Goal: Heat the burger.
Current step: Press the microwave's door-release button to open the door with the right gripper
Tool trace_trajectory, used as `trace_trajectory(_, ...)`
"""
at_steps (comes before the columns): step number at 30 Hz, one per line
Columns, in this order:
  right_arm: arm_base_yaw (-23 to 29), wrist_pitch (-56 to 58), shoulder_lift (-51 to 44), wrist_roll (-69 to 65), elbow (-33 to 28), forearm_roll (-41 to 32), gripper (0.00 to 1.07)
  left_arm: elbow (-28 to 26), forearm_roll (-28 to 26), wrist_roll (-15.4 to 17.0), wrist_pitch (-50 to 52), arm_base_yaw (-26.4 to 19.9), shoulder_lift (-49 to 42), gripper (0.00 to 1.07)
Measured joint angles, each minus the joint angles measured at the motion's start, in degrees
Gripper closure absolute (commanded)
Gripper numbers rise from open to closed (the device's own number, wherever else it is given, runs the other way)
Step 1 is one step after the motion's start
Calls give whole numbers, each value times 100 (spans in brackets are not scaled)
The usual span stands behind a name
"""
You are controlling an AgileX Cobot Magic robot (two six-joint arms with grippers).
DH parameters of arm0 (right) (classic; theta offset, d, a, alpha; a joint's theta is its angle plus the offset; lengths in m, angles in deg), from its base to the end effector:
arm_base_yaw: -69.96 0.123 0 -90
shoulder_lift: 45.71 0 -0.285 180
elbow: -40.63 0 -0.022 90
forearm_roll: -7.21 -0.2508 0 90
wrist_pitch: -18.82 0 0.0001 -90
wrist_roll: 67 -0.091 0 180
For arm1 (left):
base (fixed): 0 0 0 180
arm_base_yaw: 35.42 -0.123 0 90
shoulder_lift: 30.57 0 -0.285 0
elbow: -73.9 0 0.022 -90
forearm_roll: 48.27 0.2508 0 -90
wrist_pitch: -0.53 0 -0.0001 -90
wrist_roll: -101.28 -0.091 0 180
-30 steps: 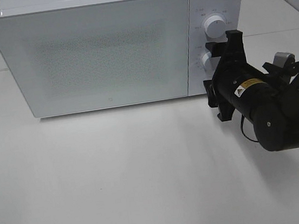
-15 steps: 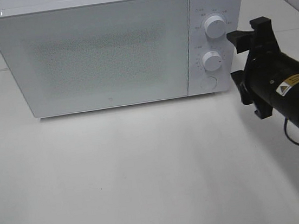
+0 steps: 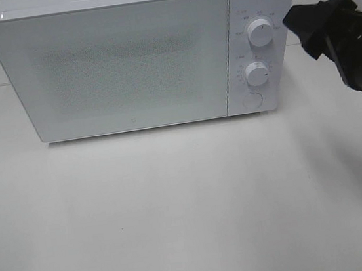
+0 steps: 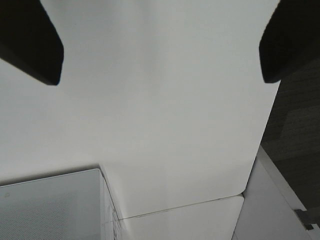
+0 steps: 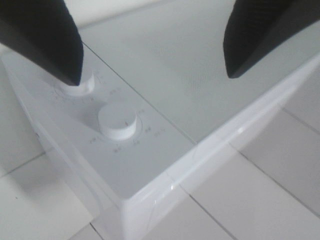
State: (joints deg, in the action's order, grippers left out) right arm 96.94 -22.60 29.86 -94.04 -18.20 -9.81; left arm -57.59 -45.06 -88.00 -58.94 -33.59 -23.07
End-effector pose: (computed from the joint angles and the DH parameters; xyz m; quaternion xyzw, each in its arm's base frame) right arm 0.1974 0.0808 0.2325 0.1483 0.7172 0.3140 0.6042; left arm -0.0047 0.0045 0.2795 0.0810 0.8414 0.0626 0.5306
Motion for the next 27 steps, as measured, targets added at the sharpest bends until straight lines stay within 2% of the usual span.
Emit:
trace_trajectory(2,0,1696,-418,1238,378,29,31,0,0,0,0,0,0,6)
trace_trajectory(3,0,1696,-418,1238,378,29,31,0,0,0,0,0,0,6)
trace_trajectory(4,0,2807,-613,2108,710,97,31,0,0,0,0,0,0,6)
trace_trajectory(5,0,3380,-665,2532,905,195,31,0,0,0,0,0,0,6)
trace_trajectory(6,0,3380,-665,2532,905,195,31,0,0,0,0,0,0,6)
trace_trajectory(7,0,4337,-728,3123,1283,453,31,0,0,0,0,0,0,6)
trace_trajectory(8,-6,4715,-751,3272,1455,636,31,0,0,0,0,0,0,6)
trace_trajectory(9,-6,4715,-751,3272,1455,636,31,0,0,0,0,0,0,6)
trace_trajectory(11,-138,5489,-768,3323,1828,1283,31,0,0,0,0,0,0,6)
trace_trajectory(14,-315,5867,-773,3209,1965,1644,31,0,0,0,0,0,0,6)
trace_trajectory(16,-796,6343,-773,2756,2028,2080,30,0,0,0,0,0,0,6)
trace_trajectory(17,-796,6343,-773,2756,2028,2080,30,0,0,0,0,0,0,6)
trace_trajectory(20,-1862,6887,-773,2212,2028,2595,31,0,0,0,0,0,0,6)
trace_trajectory(23,-2017,7007,-785,2189,2028,2647,31,0,0,0,0,0,0,6)
trace_trajectory(24,-2275,7277,-802,2154,2028,2727,31,0,0,0,0,0,0,6)
trace_trajectory(27,-2389,7683,-1066,2154,2023,2739,31,0,0,0,0,0,0,6)
